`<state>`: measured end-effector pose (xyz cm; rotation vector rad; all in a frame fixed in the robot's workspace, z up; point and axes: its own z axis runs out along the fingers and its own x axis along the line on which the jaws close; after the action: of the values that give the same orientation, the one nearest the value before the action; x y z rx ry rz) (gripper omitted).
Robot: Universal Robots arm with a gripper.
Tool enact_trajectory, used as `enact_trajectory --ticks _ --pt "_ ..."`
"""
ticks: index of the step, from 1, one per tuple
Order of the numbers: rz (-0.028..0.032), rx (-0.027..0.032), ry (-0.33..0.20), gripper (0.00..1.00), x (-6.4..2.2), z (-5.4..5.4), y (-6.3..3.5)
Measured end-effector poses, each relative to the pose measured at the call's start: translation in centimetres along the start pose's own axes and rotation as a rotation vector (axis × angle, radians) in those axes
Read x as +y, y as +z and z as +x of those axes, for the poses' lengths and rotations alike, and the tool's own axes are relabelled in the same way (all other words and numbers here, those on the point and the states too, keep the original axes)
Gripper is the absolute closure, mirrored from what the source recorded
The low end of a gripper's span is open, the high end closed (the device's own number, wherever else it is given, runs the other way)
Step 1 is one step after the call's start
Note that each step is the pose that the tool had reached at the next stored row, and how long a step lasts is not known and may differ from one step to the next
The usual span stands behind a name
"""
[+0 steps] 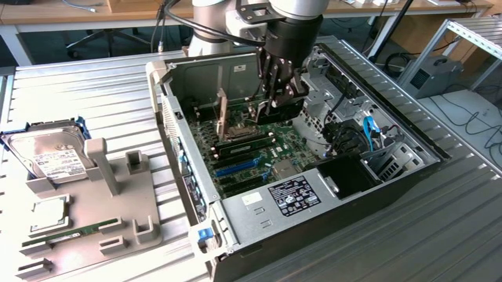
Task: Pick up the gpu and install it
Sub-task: 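Insert the gpu into the slot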
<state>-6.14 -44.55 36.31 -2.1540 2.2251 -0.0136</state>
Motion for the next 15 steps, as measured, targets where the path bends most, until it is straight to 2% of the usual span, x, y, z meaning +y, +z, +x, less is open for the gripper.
enact_trajectory --ticks 15 --pt "0.0 0.0012 0.0 0.74 -0.01 0.28 0.03"
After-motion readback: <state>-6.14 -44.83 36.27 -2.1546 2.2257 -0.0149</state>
